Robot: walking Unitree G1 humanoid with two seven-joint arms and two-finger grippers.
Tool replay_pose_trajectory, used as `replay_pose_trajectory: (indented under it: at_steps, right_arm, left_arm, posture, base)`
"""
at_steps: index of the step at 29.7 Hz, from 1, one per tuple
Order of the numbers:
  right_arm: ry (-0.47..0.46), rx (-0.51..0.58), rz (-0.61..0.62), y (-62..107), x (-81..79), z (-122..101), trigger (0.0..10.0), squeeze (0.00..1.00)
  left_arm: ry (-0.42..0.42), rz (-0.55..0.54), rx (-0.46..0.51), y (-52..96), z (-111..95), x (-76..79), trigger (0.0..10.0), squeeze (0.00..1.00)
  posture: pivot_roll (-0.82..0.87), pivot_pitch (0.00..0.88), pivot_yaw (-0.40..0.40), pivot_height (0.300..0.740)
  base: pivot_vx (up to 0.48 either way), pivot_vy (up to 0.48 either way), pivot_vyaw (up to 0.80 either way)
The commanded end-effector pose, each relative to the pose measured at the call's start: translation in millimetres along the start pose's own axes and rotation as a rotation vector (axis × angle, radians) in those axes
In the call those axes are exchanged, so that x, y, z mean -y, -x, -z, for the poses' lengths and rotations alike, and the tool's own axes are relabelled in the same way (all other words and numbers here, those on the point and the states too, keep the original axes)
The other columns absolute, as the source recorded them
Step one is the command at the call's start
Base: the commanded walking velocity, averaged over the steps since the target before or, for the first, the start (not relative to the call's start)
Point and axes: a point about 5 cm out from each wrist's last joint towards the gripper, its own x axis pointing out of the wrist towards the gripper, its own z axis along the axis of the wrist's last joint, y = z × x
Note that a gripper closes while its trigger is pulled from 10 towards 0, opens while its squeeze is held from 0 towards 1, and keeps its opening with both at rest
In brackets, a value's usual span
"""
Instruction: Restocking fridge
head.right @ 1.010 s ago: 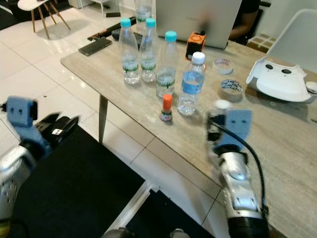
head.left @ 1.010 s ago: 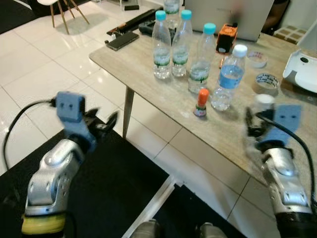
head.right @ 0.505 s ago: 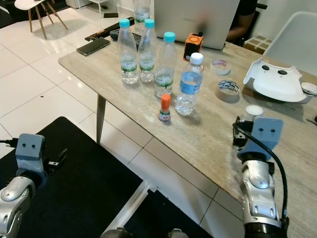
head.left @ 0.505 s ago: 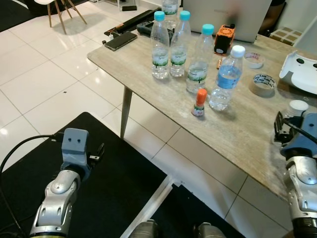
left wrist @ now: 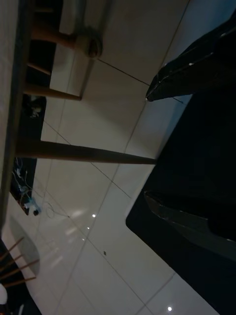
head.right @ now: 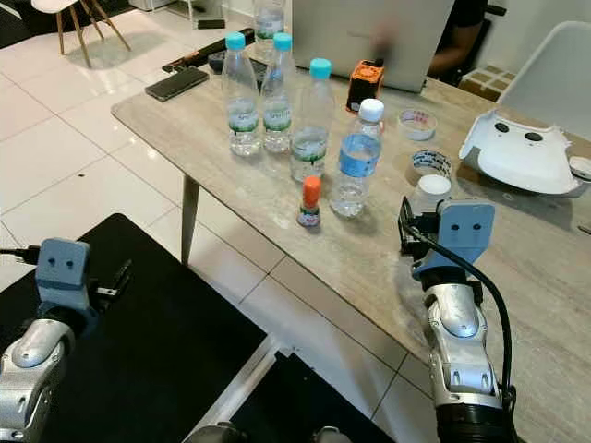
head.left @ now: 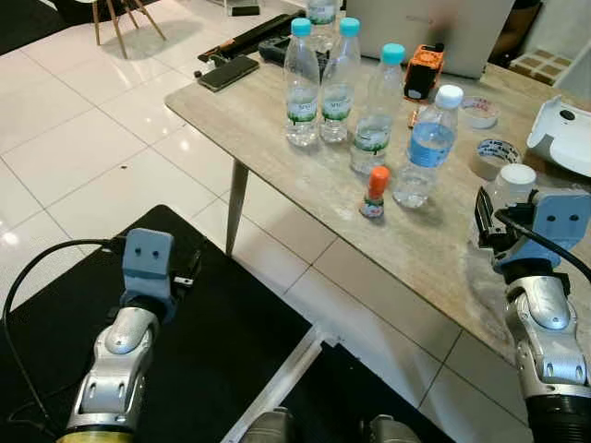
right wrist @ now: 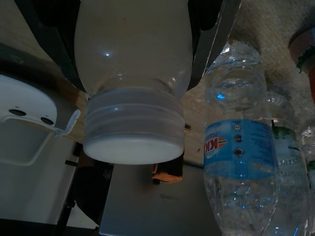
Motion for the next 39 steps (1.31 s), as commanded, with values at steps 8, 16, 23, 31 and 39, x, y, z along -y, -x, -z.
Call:
replay_pose_trajectory:
  at_steps: [8, 16, 23, 31, 39]
  right_arm:
    - [0.006, 0.028, 0.031, -9.8, -3.6, -3.0, 10.0, 0.00]
    - [0.010, 0.013, 0.036, -9.2, -1.7, 1.8, 10.0, 0.00]
    - [0.022, -0.001, 0.060, -7.2, 2.5, 7.7, 10.0, 0.00]
    - [0.084, 0.044, 0.320, -11.2, 62.1, -4.7, 10.0, 0.00]
    - [0.223, -0.009, 0.585, 6.0, 117.4, 0.9, 10.0, 0.00]
  left_arm:
    - [0.008, -0.008, 0.001, -2.9, 6.5, 1.9, 10.0, 0.00]
    - [0.007, -0.006, 0.006, -3.0, 7.3, 2.1, 10.0, 0.00]
    - [0.027, -0.029, 0.012, -5.0, 9.6, 5.7, 10.0, 0.00]
    - [0.016, -0.034, -0.024, -9.6, 22.7, 9.4, 10.0, 0.00]
    - [0.011, -0.074, -0.095, -3.5, 43.6, 1.9, 10.0, 0.00]
  posture:
    - [0.08, 0.099, -0.026, 0.740]
    - [0.09, 0.080, -0.022, 0.740]
    - [0.06, 0.066, -0.033, 0.740]
    - [0.03, 0.046, -0.026, 0.740]
    - [0.03, 0.057, -0.032, 0.740]
  base:
    - [0.000, 0.000, 0.00]
    - [0.000, 0.000, 0.00]
    - [0.000, 0.000, 0.00]
    - [0.000, 0.000, 0.00]
    - [0.000, 0.000, 0.00]
